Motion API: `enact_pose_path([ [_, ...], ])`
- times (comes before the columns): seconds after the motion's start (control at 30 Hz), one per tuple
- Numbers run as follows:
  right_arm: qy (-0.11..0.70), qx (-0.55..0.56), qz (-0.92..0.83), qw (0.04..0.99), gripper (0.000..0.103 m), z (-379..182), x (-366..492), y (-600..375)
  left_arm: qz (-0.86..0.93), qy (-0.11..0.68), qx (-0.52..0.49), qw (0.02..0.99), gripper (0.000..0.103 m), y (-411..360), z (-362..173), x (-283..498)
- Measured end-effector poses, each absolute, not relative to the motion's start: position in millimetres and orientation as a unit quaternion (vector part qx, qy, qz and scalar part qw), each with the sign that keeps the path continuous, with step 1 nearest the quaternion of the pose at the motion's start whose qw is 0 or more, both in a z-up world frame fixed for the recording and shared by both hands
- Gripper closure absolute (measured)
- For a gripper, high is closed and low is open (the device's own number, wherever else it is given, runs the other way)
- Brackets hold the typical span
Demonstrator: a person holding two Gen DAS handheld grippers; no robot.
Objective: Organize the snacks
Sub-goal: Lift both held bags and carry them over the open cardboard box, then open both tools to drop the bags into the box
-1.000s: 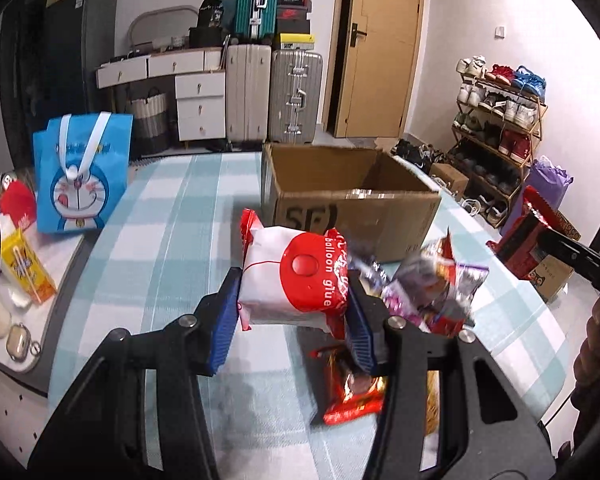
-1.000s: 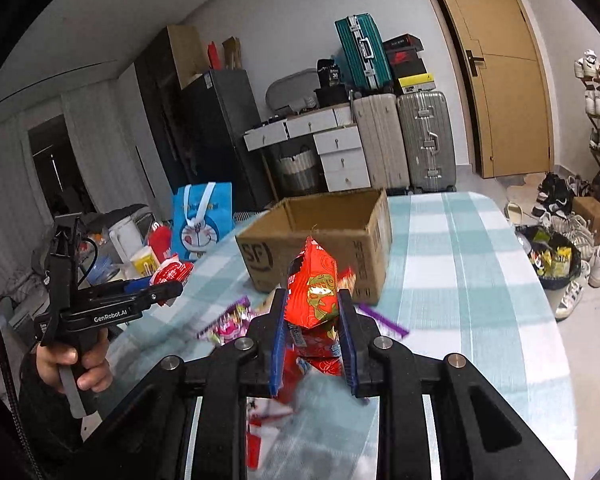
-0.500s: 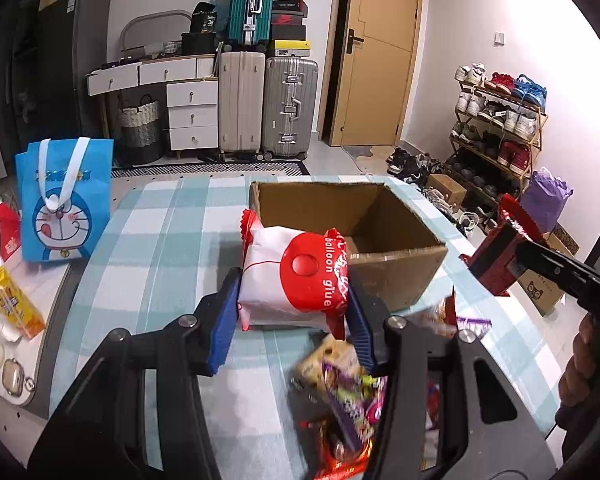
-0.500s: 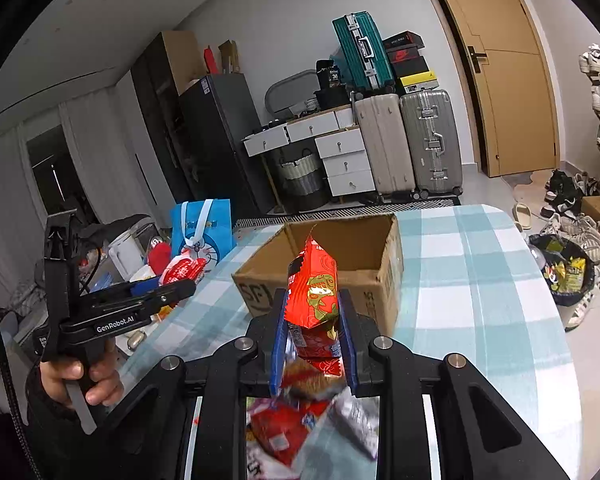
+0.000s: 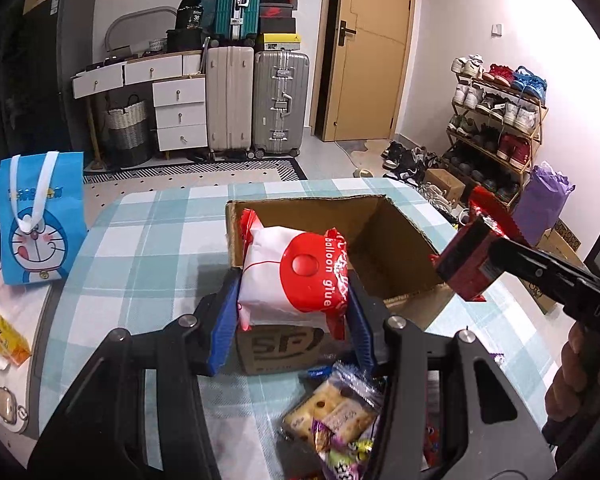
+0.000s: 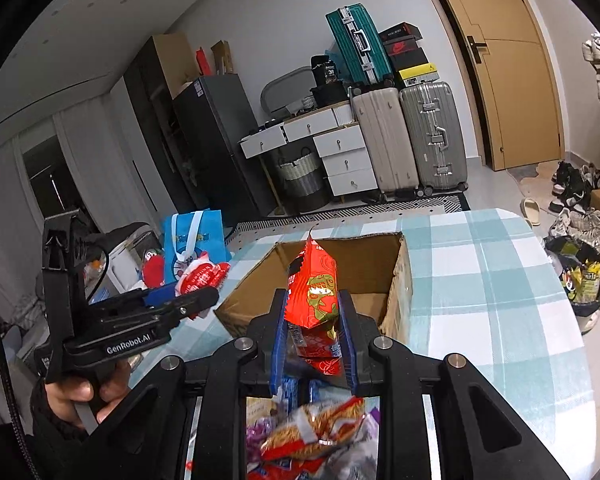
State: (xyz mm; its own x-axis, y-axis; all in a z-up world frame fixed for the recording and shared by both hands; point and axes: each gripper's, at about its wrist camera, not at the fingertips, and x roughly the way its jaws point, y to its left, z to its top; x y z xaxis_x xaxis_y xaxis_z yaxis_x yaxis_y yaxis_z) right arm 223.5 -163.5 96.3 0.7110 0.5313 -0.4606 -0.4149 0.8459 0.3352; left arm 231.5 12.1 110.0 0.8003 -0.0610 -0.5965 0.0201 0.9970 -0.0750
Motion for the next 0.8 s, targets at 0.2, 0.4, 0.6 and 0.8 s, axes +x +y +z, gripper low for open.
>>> enact_pose_path([
  [0.2, 0.287, 0.114, 0.254, 0.917, 0.08, 91, 243, -160, -0.021, 0.322, -0.027, 0.946, 0.057, 7, 98, 256],
  [0.4, 0.291, 0.115, 0.253, 0.915, 0.08, 84, 255, -157, -0.024, 0.33, -0.026, 0.943, 0.057, 3, 86, 272],
  [0.6, 0.293, 0.117, 0.249, 0.916, 0.08, 80, 263, -155, -0.024, 0.337, -0.015, 0.941, 0.057, -6, 76, 283],
  [0.8, 0.307, 0.125, 0.249, 0.91, 0.08, 71, 271, -152, -0.02, 0.351, -0.006, 0.936, 0.056, -14, 65, 295],
])
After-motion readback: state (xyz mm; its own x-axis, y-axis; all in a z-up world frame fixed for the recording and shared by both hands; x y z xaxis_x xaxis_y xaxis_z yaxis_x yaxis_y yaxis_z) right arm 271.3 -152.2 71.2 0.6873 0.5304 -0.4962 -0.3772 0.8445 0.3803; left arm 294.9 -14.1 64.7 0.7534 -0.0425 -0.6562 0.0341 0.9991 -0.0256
